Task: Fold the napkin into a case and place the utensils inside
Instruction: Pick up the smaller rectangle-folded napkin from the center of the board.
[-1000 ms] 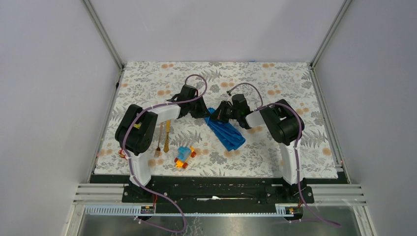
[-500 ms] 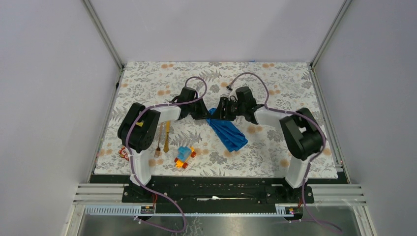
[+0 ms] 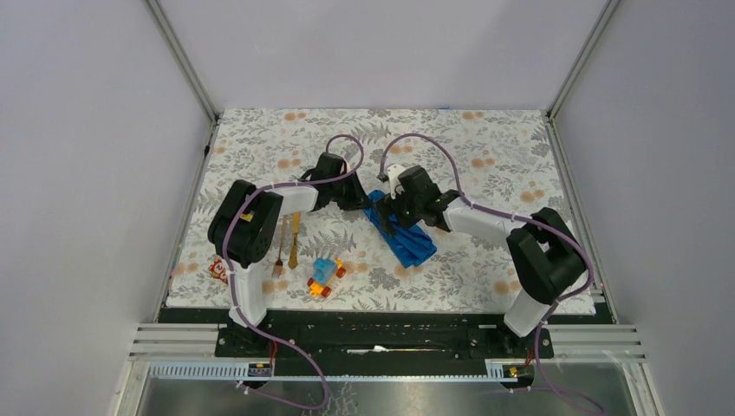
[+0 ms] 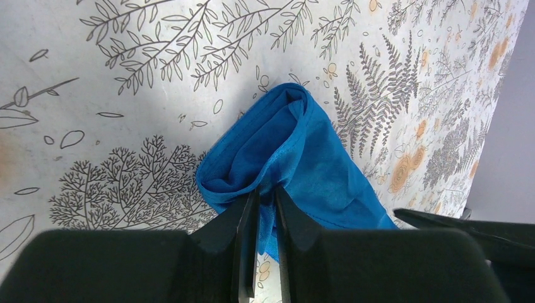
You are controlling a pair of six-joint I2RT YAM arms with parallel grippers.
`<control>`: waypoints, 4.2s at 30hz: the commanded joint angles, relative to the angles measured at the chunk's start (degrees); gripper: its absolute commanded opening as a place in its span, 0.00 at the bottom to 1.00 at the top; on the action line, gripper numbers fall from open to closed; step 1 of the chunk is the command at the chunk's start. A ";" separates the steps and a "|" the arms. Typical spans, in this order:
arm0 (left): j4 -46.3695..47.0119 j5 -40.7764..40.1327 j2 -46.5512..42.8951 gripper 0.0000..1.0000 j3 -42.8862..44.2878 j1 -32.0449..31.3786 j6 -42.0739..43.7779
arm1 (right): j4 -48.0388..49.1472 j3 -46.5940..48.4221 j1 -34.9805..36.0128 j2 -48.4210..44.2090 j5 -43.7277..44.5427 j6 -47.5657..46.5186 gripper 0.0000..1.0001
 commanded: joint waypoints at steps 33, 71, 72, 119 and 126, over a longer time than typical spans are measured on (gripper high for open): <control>-3.60 4.51 -12.27 0.30 -6.85 -0.29 -0.24 | -6.22 2.43 8.21 -0.16 20.55 -2.82 0.69; 14.28 2.97 -4.13 0.04 -16.71 -7.50 -12.58 | -8.19 5.69 8.23 3.90 12.85 4.67 0.08; 14.31 2.90 -4.26 0.04 -16.70 -7.63 -12.71 | -7.49 5.35 8.29 4.14 12.22 5.71 0.07; 9.61 7.33 2.39 0.00 -9.54 -1.33 -6.97 | 0.58 -2.22 10.87 1.11 18.33 -0.18 0.79; 9.30 7.79 2.43 0.00 -9.06 -1.14 -6.79 | 2.70 0.19 13.94 6.85 27.37 -2.82 0.77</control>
